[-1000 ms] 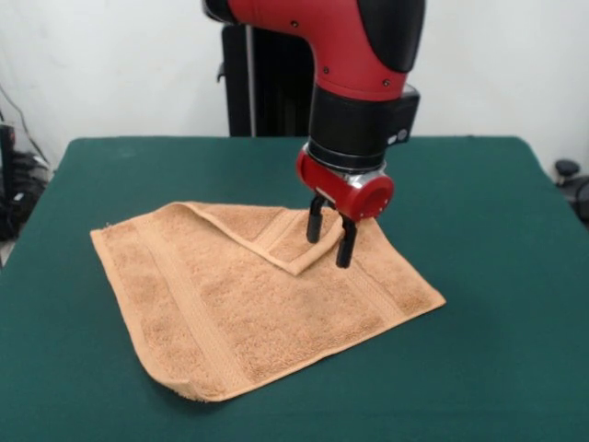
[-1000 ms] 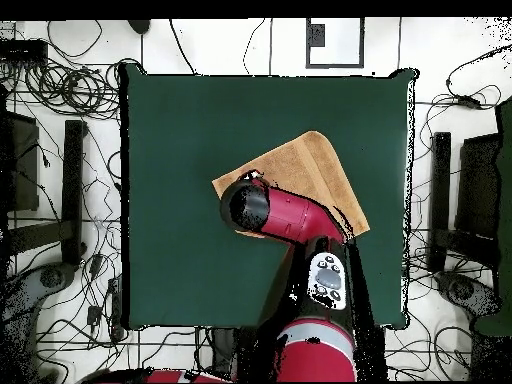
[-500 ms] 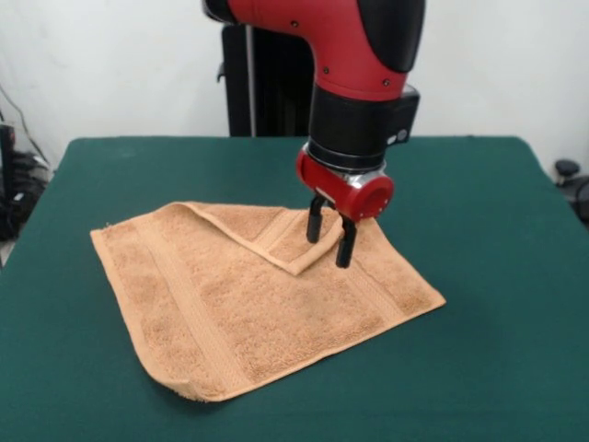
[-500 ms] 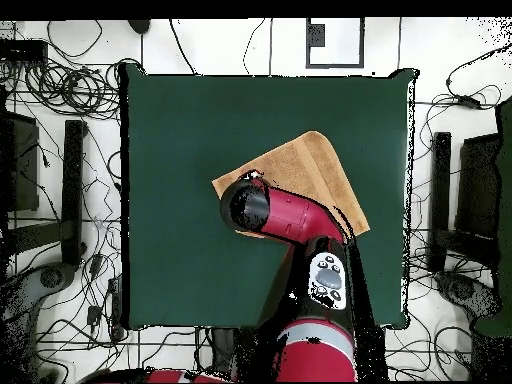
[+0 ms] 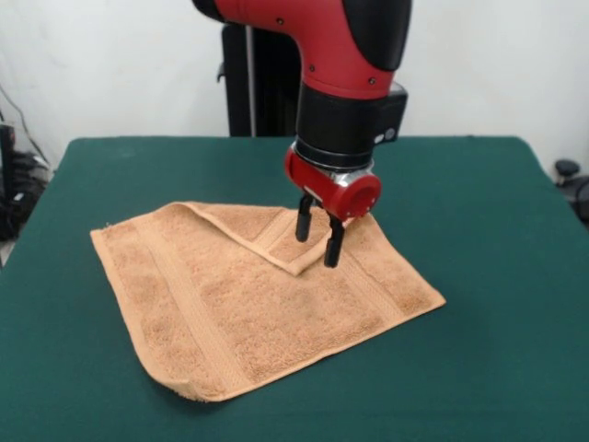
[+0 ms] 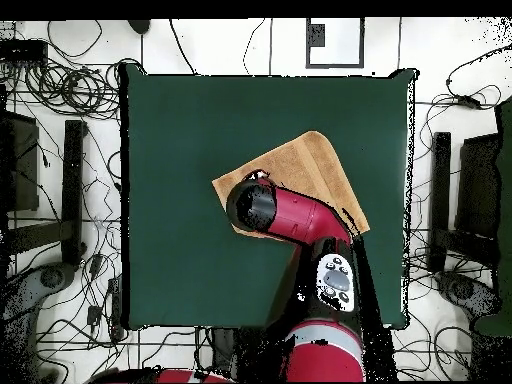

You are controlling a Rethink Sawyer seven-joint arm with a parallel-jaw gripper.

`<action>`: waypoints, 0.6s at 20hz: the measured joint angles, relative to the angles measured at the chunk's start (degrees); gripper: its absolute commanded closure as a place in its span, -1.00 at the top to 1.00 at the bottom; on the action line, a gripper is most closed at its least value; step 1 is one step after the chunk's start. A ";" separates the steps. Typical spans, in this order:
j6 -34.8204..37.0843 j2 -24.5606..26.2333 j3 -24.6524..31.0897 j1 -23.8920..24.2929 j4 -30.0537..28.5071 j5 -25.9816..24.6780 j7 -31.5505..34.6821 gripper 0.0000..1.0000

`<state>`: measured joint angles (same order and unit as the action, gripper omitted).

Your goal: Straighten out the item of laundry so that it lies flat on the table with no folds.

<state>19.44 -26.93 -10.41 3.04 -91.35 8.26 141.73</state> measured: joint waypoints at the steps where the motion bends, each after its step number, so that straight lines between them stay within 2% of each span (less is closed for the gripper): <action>1: 0.05 -0.03 0.00 0.07 0.00 -0.15 0.00 1.00; 12: 0.27 -0.08 0.07 0.98 0.00 -0.54 0.00 1.00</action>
<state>19.71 -27.02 -10.34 4.02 -91.35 7.72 141.73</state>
